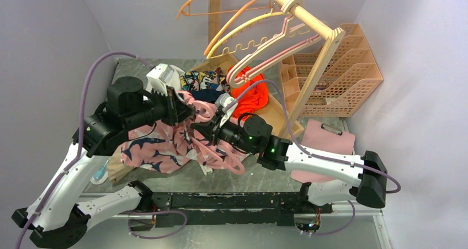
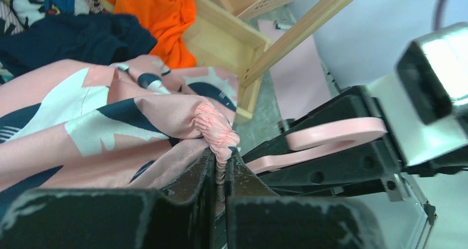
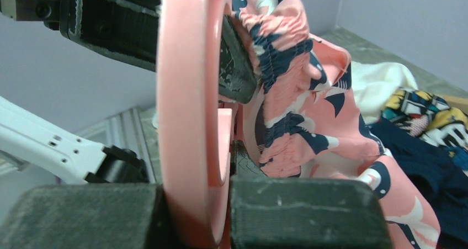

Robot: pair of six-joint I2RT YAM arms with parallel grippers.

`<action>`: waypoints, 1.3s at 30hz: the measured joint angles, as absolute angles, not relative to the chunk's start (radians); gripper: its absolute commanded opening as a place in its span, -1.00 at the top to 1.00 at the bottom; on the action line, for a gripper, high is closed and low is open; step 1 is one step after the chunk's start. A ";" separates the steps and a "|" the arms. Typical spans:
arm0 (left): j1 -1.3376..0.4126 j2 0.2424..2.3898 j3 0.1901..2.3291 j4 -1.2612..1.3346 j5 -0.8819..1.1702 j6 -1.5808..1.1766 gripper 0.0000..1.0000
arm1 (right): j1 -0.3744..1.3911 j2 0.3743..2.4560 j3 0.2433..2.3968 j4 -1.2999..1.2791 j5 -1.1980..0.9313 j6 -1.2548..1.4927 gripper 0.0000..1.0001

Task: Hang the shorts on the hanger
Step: Hang the shorts on the hanger.

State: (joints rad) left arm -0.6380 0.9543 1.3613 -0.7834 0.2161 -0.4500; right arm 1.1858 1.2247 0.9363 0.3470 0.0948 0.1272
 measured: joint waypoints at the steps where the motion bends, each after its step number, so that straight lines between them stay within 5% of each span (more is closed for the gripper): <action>1: -0.637 0.954 1.378 -0.783 0.221 -0.450 0.82 | 1.186 1.230 0.936 0.368 0.084 0.136 1.00; 6: -0.636 0.963 1.450 -0.789 0.247 -0.451 0.09 | 1.186 1.229 0.910 0.525 0.037 0.202 1.00; 8: -0.636 0.974 1.489 -0.802 0.254 -0.454 -0.35 | 1.186 1.223 0.892 0.584 0.028 0.230 1.00; 18: -0.636 0.921 1.664 -0.847 0.247 -0.459 -0.99 | 1.184 1.124 0.779 0.739 0.086 0.311 1.00; 31: -0.636 0.599 1.465 -0.805 -0.020 -0.403 -0.93 | 1.173 0.984 0.746 0.722 0.109 0.305 1.00; 39: -0.636 0.658 1.386 -0.792 -0.170 -0.291 -1.00 | 1.172 0.858 0.755 0.549 0.048 0.282 1.00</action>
State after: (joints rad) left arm -0.6365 0.6579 1.3865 -0.7918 -0.1699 -0.2913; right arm 1.1725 0.8577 0.7551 0.5488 0.0479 0.2825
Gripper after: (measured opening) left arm 0.996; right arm 0.054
